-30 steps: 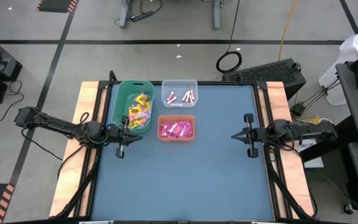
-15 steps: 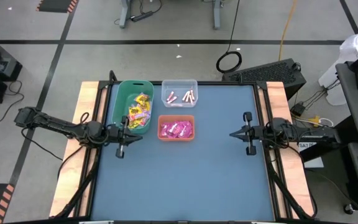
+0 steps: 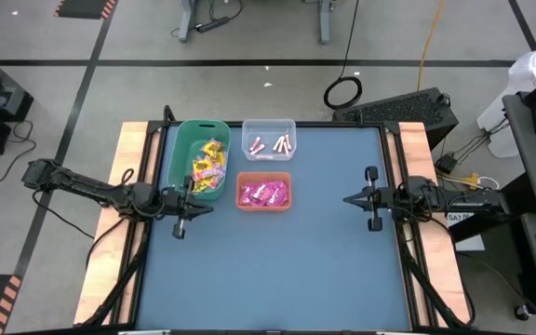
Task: Sort candy
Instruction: Return to Home Position
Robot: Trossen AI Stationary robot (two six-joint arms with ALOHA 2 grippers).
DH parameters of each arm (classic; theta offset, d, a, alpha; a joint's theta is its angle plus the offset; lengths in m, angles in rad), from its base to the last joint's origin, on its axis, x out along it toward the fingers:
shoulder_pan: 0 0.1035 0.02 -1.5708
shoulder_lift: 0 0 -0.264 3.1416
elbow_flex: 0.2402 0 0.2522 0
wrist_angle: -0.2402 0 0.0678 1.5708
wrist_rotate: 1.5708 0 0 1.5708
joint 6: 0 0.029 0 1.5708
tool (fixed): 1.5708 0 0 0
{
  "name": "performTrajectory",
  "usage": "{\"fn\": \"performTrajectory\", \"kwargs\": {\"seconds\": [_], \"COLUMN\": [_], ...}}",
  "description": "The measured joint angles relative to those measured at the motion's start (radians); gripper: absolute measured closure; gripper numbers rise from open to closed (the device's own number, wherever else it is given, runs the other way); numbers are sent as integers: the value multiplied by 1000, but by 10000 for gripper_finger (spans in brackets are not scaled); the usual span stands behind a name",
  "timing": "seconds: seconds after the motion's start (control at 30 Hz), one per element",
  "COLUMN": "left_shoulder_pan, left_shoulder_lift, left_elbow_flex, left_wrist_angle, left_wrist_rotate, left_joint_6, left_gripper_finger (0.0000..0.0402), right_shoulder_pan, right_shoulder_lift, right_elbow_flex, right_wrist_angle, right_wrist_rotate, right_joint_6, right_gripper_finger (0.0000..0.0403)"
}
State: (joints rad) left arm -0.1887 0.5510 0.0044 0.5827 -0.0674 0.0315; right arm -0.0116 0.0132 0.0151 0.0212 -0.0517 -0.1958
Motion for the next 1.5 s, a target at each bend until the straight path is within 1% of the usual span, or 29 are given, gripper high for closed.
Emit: {"fn": "performTrajectory", "kwargs": {"seconds": [0.27, 0.43, 0.57, 0.73, 1.03, 1.2, 1.43, 1.5], "left_shoulder_pan": [0, -1, -1, -1, -1, -1, -1, -1], "left_shoulder_lift": [0, -1, -32, -122, -309, -389, -487, -513], "left_elbow_flex": [0, 0, 0, 0, 0, 0, 0, 0], "left_wrist_angle": [-13, -17, -21, -91, -273, -352, -525, -548], "left_wrist_rotate": [0, 2, 41, 41, 40, 35, -15, -29], "left_joint_6": [29, 10, 4, 35, 28, 27, -10, -23], "left_gripper_finger": [389, 389, 389, 389, 389, 389, 389, 389], "right_shoulder_pan": [0, 0, 0, 0, 0, 0, 0, 0], "right_shoulder_lift": [0, 0, 0, 0, 0, 0, 0, 0], "right_elbow_flex": [0, 0, 0, 0, 0, 0, 0, 0], "right_wrist_angle": [-1, -1, -1, -1, -1, -1, -1, -1], "right_wrist_rotate": [1, 2, 2, 2, 2, 2, 2, 2], "right_joint_6": [8, 25, 27, 27, 27, 27, 27, 27], "right_gripper_finger": [403, 403, 403, 403, 403, 403, 403, 403]}}
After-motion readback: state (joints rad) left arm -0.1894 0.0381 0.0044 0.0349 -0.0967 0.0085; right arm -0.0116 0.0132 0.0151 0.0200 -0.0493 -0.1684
